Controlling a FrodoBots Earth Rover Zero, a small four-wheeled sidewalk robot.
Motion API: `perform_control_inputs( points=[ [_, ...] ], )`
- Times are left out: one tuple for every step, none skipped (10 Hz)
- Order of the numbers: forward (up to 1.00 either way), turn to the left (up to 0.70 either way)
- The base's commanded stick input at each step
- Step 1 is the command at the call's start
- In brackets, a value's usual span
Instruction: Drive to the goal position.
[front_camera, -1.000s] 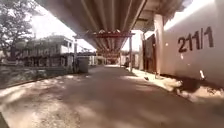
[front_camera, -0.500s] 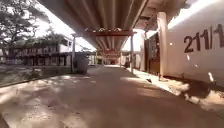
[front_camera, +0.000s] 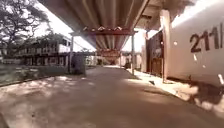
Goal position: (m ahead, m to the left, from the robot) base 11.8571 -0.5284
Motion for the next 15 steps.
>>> perform_control_inputs(
  points=[
    [0.7,0.0],
    [0.7,0.0],
    [0.7,0.0],
    [0.7,0.0],
    [0.7,0.0],
    [0.7,0.0],
    [0.7,0.0],
    [0.7,0.0],
    [0.7,0.0],
    [0.7,0.0],
    [0.7,0.0],
    [0.7,0.0],
    [0.7,0.0],
    [0.7,0.0],
    [0.7,0.0]
  ],
)
